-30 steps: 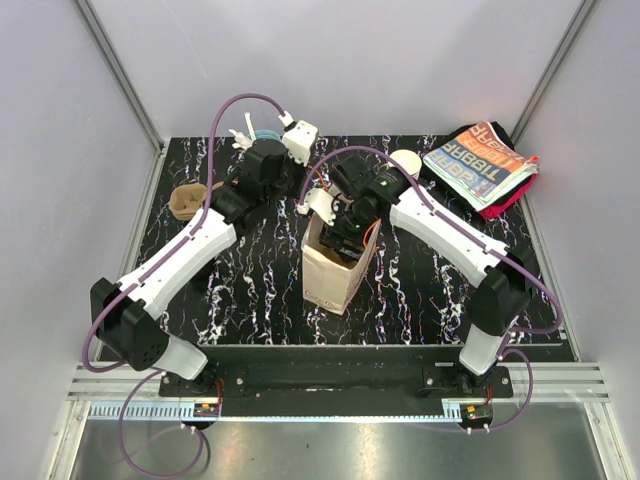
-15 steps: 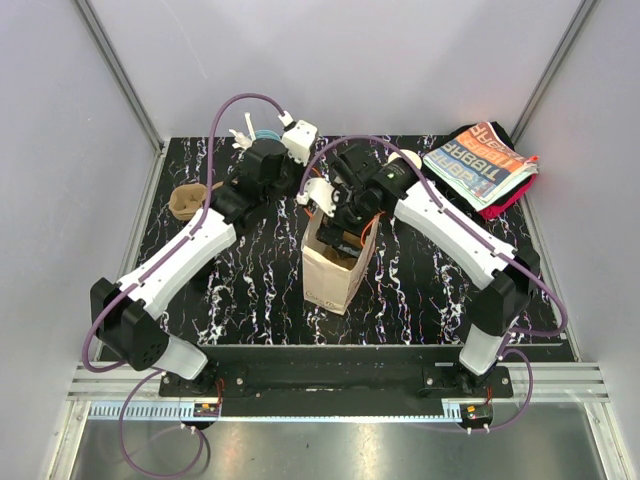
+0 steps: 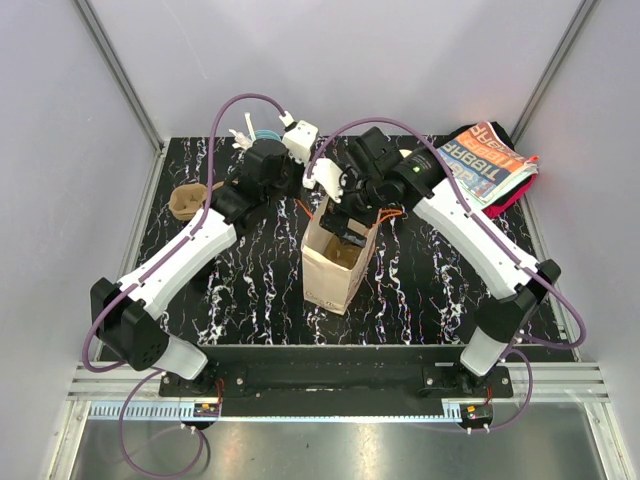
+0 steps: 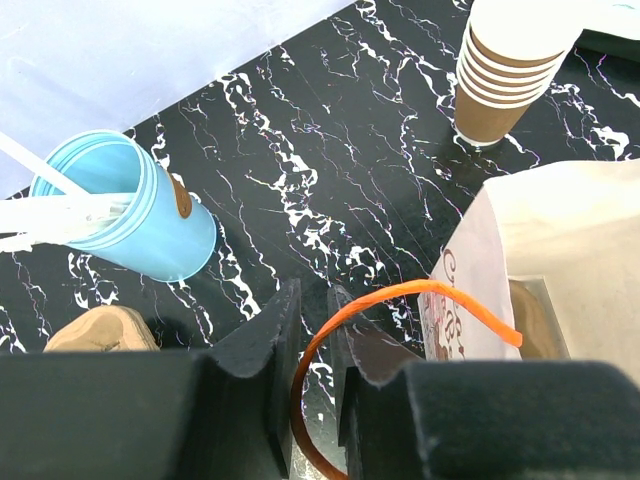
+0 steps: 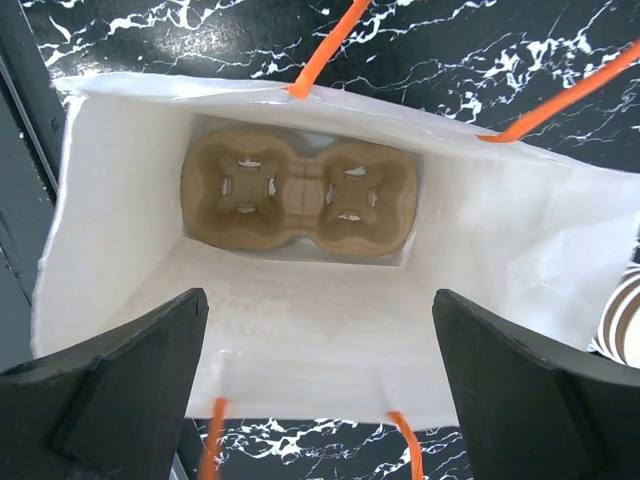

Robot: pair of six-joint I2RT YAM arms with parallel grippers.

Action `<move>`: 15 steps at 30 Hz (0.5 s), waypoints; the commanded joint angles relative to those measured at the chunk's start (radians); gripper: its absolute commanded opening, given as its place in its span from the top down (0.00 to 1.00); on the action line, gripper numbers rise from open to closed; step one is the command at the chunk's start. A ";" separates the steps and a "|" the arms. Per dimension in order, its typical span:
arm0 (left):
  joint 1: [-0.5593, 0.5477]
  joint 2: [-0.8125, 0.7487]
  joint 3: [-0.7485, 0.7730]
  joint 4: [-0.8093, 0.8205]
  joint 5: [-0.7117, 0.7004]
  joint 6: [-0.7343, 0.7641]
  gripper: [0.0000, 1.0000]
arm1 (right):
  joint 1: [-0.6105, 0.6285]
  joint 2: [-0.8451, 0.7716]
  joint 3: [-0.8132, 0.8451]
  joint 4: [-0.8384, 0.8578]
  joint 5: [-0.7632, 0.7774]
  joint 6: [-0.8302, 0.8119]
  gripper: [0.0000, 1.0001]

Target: Pack the takeout coffee

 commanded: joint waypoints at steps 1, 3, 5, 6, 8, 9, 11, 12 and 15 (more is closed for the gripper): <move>-0.001 -0.029 0.009 0.058 0.015 -0.014 0.79 | -0.001 -0.065 0.049 -0.030 -0.016 -0.003 0.00; -0.001 -0.029 0.010 0.058 0.015 -0.014 0.79 | -0.001 -0.076 0.046 -0.034 -0.022 -0.001 0.00; 0.001 -0.027 0.013 0.054 0.016 -0.014 0.78 | -0.002 -0.087 0.044 -0.032 -0.027 -0.001 0.00; 0.001 -0.027 0.015 0.054 0.016 -0.014 0.78 | -0.001 -0.090 0.046 -0.034 -0.029 0.000 0.00; 0.002 -0.026 0.016 0.052 0.018 -0.014 0.78 | -0.001 -0.096 0.049 -0.037 -0.033 0.000 0.00; 0.002 -0.026 0.018 0.052 0.018 -0.014 0.78 | -0.001 -0.098 0.052 -0.041 -0.035 0.000 0.00; 0.002 -0.026 0.020 0.049 0.018 -0.016 0.77 | -0.001 -0.099 0.055 -0.044 -0.041 0.000 0.00; 0.002 -0.027 0.019 0.051 0.018 -0.017 0.77 | -0.001 -0.098 0.058 -0.046 -0.045 0.000 0.00; 0.002 -0.023 0.019 0.051 0.019 -0.019 0.77 | -0.001 -0.105 0.065 -0.050 -0.056 0.002 0.00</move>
